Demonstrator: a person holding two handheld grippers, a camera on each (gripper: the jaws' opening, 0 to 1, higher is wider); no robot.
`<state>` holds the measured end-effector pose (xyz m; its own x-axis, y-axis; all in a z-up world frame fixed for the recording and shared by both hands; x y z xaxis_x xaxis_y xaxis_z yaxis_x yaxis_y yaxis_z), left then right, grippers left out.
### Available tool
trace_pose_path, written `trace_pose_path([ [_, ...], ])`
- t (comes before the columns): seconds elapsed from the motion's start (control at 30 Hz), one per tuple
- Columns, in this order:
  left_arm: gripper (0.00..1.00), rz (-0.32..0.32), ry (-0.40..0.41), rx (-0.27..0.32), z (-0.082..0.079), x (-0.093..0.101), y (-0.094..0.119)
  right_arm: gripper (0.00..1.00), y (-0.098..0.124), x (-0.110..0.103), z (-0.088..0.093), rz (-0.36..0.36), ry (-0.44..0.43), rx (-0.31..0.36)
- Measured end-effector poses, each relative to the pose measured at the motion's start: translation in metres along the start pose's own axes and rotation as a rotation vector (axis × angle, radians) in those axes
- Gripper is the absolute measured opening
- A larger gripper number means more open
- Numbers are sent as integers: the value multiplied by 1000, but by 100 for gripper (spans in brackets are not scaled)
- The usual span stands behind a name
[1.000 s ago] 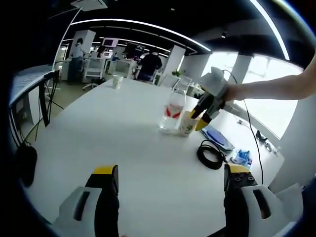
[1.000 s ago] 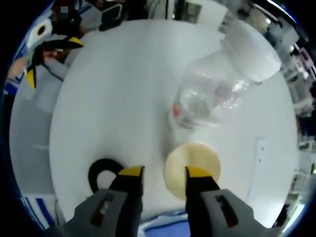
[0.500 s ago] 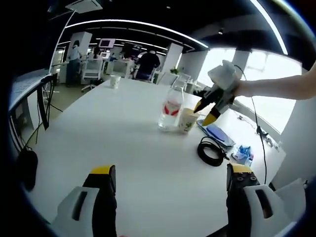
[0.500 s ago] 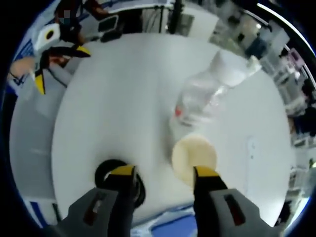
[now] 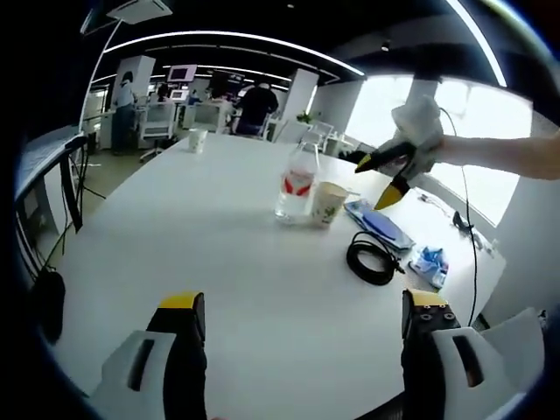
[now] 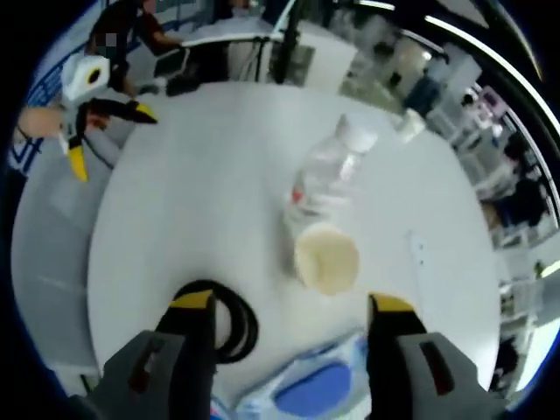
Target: Arrange the tabletop items into an orderly group along one side of the table until the central work area is clear of visible clutter.
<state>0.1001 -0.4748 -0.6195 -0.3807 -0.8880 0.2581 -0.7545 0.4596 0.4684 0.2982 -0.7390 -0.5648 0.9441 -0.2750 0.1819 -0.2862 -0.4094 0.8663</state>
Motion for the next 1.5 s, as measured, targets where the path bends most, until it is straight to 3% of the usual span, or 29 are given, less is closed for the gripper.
trace_pose_path([
  [0.47, 93, 28, -21, -17, 2, 6, -3, 76, 35, -9, 34, 84, -164, 64],
  [1.03, 93, 99, -42, -44, 5, 16, -7, 77, 94, -36, 114, 216, -411, 98],
  [1.5, 93, 188, -96, -81, 8, 31, -9, 77, 126, -73, 160, 302, -570, 102],
])
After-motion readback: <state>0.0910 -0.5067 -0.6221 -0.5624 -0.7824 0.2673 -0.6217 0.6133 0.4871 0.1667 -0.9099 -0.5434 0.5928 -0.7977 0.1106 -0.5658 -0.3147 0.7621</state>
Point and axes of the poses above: the point that each gripper's makers call its tool centre point, and the gripper's own axes: y roughly backward along the fingers, x roughly to its right, z roughly out of its underside, the point moved 8 cm from there along y, roughly backward along the fingers, and after that the axes turned 3 degrees about -y, right-handed, at the moved point
